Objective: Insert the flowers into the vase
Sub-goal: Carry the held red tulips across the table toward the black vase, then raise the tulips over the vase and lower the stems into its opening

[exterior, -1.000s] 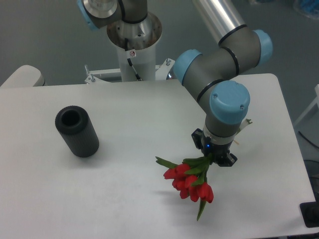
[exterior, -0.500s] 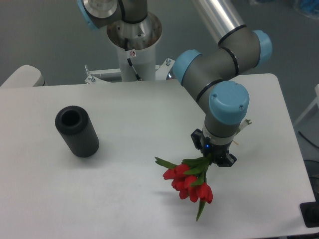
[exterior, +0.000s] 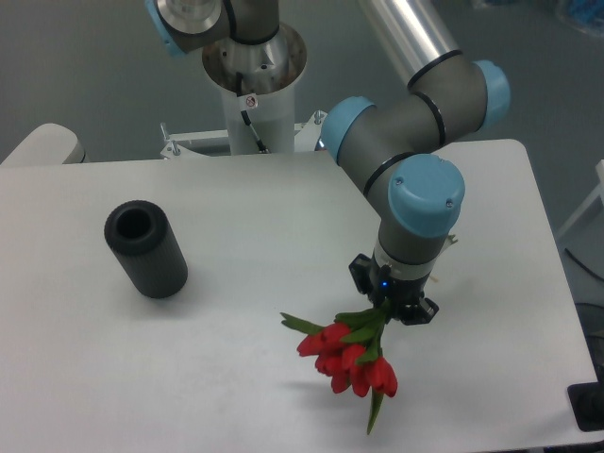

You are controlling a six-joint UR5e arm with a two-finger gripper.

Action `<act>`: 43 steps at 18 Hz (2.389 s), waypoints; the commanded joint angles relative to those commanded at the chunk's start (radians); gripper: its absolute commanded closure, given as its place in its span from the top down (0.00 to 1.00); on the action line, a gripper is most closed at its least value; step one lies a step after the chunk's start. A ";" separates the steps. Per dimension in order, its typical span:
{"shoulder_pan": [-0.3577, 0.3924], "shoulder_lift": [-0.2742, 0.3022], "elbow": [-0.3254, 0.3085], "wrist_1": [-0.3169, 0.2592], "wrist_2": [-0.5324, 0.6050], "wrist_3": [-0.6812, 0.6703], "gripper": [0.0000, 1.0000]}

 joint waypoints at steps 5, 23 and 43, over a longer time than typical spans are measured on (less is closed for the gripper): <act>-0.003 0.005 -0.020 0.066 -0.186 -0.095 0.00; -0.086 0.153 -0.161 0.215 -0.592 -0.129 0.00; -0.074 0.488 -0.465 0.232 -0.975 -0.098 0.00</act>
